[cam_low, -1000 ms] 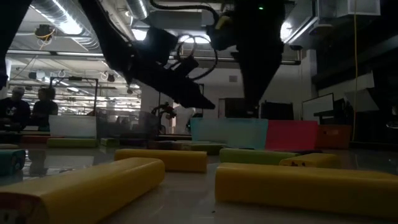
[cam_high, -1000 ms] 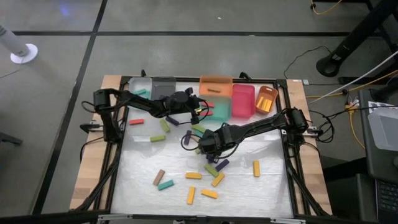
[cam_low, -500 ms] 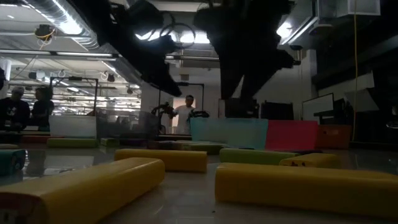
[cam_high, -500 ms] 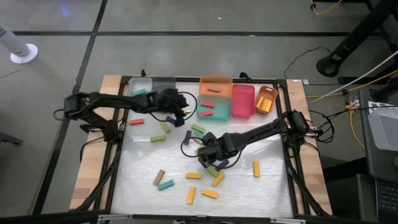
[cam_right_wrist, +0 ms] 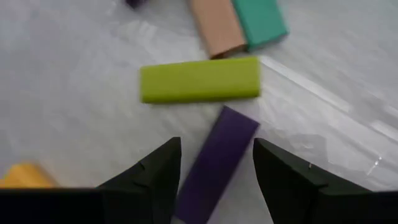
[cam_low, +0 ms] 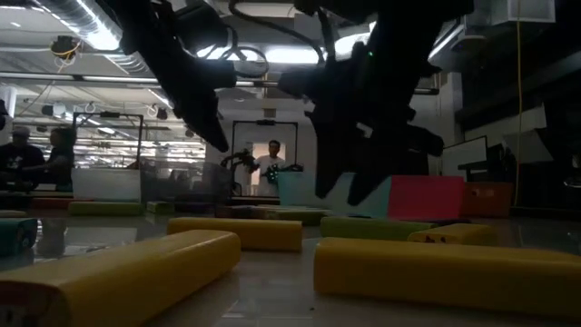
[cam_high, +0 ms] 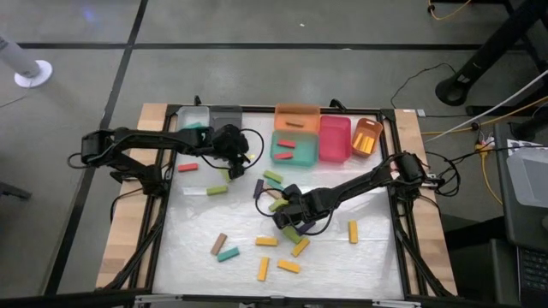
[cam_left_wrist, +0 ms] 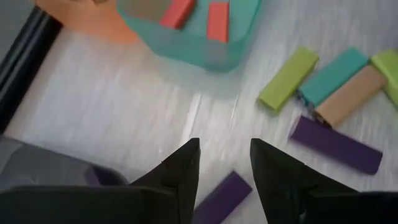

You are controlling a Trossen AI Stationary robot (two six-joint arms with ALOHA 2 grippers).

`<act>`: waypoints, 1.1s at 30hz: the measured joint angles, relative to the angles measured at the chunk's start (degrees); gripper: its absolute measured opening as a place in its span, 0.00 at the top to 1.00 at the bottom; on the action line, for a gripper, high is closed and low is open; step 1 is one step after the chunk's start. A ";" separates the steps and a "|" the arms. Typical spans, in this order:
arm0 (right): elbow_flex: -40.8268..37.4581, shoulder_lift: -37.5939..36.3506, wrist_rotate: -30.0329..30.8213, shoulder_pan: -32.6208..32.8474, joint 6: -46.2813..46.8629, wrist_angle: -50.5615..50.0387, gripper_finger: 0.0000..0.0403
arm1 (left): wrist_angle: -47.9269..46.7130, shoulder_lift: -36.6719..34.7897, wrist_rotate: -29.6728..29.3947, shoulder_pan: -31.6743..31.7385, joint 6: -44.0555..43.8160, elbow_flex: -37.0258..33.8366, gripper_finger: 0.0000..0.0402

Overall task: Sort blocks
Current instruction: Put the violet block into the black bin

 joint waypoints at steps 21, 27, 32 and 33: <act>0.08 4.78 3.01 0.01 -6.17 3.06 0.76 | -12.43 -2.97 0.25 0.29 -1.92 -0.02 0.68; 3.75 4.81 3.76 -0.16 -14.98 2.73 0.76 | -22.50 -10.91 0.24 1.46 -2.16 -0.04 0.68; 10.46 4.02 3.65 -1.85 -26.05 2.60 0.76 | -29.92 -19.98 0.24 2.07 -4.76 -0.04 0.68; 12.02 4.02 3.72 -2.58 -29.02 2.28 0.74 | -31.10 -21.90 0.23 2.05 -5.73 -0.04 0.68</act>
